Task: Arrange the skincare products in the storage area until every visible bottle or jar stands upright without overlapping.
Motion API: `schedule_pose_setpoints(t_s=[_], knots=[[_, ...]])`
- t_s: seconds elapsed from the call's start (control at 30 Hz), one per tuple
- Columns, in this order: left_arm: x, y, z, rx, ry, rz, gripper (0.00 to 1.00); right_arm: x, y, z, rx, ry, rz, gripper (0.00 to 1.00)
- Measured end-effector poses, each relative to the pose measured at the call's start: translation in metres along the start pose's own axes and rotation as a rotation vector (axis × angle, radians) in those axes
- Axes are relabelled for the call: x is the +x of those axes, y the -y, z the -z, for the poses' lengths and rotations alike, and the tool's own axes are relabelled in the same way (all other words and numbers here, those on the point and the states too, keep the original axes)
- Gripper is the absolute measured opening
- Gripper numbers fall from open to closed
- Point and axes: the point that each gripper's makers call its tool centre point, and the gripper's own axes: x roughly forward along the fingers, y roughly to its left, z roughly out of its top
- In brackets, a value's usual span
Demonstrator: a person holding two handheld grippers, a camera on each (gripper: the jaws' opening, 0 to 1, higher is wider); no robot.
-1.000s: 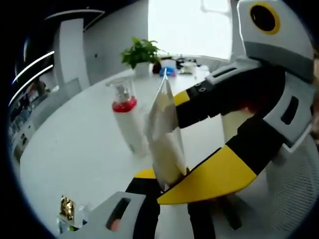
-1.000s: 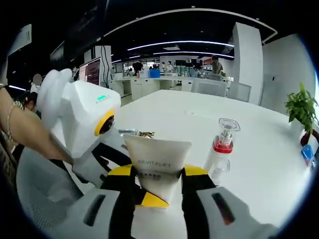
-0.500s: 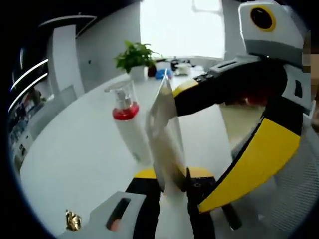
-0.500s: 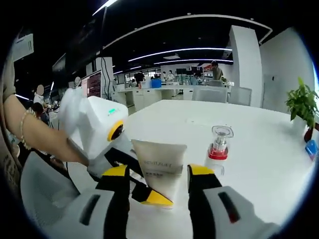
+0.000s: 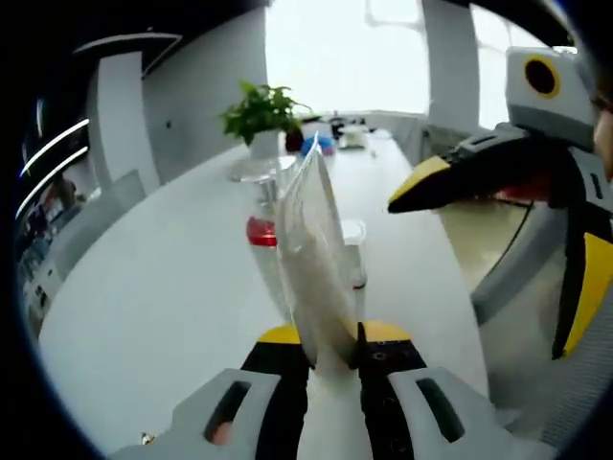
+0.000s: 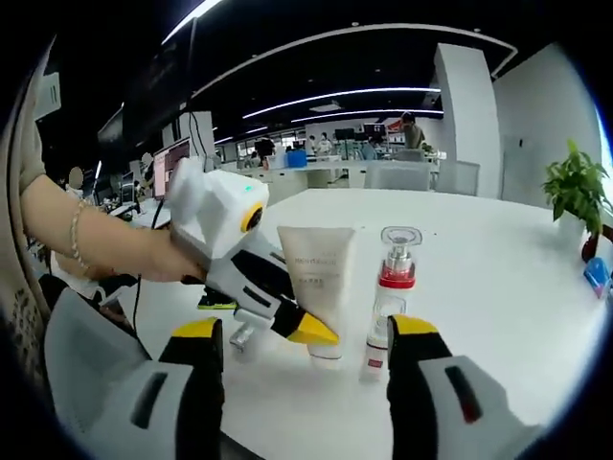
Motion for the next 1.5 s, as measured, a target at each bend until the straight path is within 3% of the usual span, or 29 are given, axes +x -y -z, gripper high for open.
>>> schedule_pose_setpoints(t_s=[0.13,0.6,1.17,1.33,1.5], knots=[[0.003,-0.009,-0.003,0.006,0.004,0.006,0.15,-0.003,0.004,0.004,-0.011,-0.018,0.001,0.78],[0.014,-0.029,-0.010,0.015,0.020,0.026,0.15,-0.012,0.014,0.012,0.023,-0.036,0.025,0.80],[0.015,-0.028,-0.011,0.015,0.003,0.036,0.17,-0.012,0.015,0.016,0.018,-0.047,0.027,0.81],[0.011,-0.029,-0.009,-0.029,-0.018,0.007,0.34,-0.011,0.013,0.017,0.017,-0.052,0.015,0.82],[-0.006,-0.031,-0.007,-0.068,-0.020,-0.033,0.39,-0.011,0.011,0.018,0.009,-0.051,0.002,0.83]])
